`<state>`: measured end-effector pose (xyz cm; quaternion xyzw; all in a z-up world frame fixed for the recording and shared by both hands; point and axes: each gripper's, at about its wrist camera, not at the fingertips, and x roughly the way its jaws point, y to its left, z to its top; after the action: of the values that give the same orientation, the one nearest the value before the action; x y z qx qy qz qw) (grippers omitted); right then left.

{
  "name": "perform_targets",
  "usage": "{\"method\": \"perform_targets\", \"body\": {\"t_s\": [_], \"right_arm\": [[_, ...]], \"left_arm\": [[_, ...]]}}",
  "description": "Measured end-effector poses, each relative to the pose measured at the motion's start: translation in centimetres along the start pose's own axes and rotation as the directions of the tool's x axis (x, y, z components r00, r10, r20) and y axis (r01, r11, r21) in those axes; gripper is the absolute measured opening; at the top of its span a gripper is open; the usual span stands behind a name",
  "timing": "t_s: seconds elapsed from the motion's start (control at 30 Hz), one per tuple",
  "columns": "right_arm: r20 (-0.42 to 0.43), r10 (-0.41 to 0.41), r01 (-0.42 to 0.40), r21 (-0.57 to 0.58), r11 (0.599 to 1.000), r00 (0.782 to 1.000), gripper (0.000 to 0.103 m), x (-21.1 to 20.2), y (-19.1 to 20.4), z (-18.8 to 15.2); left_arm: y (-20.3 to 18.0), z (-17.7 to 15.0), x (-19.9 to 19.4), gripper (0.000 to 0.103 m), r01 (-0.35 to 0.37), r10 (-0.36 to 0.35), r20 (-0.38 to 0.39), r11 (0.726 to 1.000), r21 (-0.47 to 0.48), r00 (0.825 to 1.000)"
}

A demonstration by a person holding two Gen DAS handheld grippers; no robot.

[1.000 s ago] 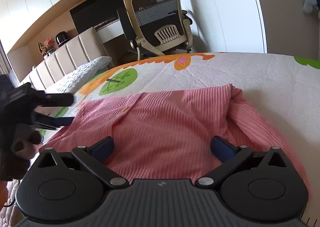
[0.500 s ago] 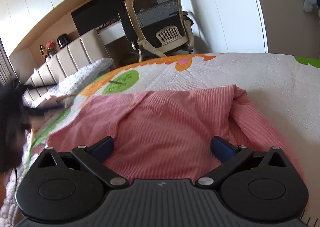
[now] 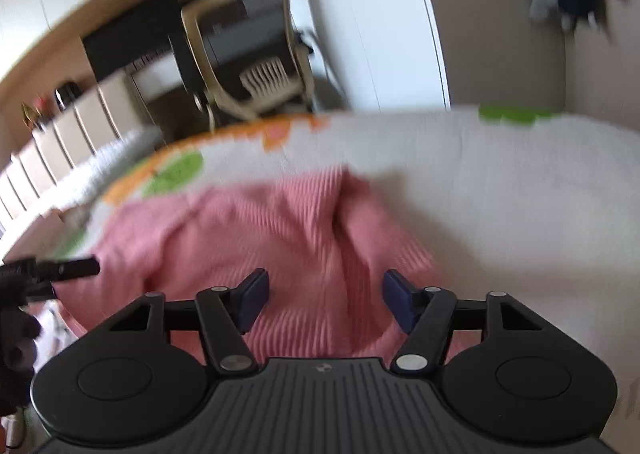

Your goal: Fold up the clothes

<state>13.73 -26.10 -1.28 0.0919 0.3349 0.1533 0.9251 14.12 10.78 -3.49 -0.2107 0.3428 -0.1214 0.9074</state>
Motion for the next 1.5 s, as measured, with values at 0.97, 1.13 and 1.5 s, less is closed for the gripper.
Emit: {"method": "perform_targets", "body": {"t_s": [0.97, 1.13, 1.5], "right_arm": [[0.011, 0.151, -0.14, -0.312, 0.94, 0.988, 0.045, -2.1, 6.8, -0.8], [-0.029, 0.07, -0.076, -0.411, 0.909, 0.997, 0.054, 0.3, 6.4, -1.1], [0.111, 0.182, -0.116, -0.438, 0.891, 0.977, 0.055, -2.6, 10.2, 1.6]], "left_arm": [[1.0, 1.6, -3.9, 0.089, -0.214, 0.206, 0.058, 0.955, 0.207, 0.977], [0.7, -0.2, -4.3, 0.063, -0.1, 0.106, -0.025, 0.981, 0.165, 0.994], [-0.1, -2.1, -5.6, 0.083, -0.068, 0.076, -0.051, 0.988, 0.139, 0.996]]}}
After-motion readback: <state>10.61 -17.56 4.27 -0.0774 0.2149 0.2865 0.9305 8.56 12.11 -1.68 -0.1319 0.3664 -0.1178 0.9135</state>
